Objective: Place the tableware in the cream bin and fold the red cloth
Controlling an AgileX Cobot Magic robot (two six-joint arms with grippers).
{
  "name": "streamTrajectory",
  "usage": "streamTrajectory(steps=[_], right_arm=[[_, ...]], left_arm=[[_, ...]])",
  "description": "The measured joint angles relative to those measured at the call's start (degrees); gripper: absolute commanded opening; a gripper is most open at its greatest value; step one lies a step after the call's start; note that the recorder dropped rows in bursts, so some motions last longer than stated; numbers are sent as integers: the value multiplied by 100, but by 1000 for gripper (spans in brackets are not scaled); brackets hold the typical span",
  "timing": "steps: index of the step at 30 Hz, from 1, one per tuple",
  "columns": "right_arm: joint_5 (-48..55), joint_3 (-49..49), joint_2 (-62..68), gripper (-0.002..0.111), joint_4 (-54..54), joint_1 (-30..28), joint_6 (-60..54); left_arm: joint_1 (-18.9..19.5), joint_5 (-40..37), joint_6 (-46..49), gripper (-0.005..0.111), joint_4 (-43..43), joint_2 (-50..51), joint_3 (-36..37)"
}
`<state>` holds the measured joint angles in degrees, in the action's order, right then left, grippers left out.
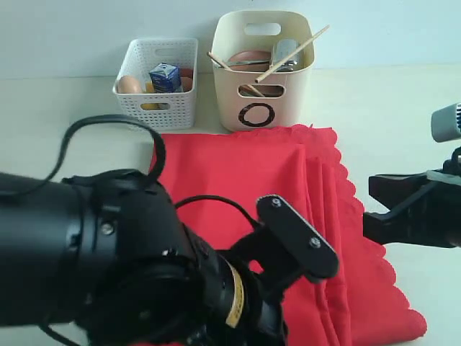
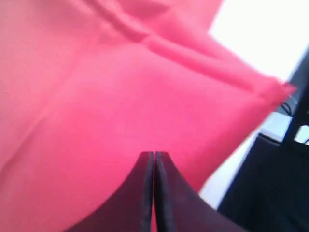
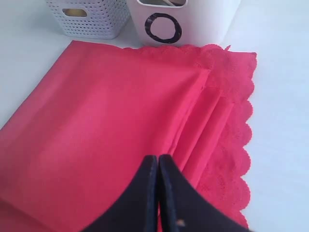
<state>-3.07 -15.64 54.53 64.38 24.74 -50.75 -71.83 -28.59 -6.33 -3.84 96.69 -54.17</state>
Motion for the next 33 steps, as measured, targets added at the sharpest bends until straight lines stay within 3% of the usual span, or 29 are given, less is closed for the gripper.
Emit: streamTrajectory(steps=[5,10,18,24,27,33], right_arm=[[-99,0,0,0,0,0,-4],[-60,-14,317,0,0,0,-15],[1697,-1453,2557,0,-171,101,-26],[2197,-2801,4289,0,-374,715,44],[2254,-3142,4899,0,-919,824,555],[2491,-3315,5336,0,-3217,691,2689]], left_arm=[[-248,80,11,3,28,-822,166],[-232,322,-490,3,588,-2170,974],[252,763,-3502,3,3325,-4950,2403],[486,775,-5410,3,4903,-6735,3162],[512,775,-5972,3,5255,-7296,3445],[522,947,-6225,3,5383,-7727,3722]])
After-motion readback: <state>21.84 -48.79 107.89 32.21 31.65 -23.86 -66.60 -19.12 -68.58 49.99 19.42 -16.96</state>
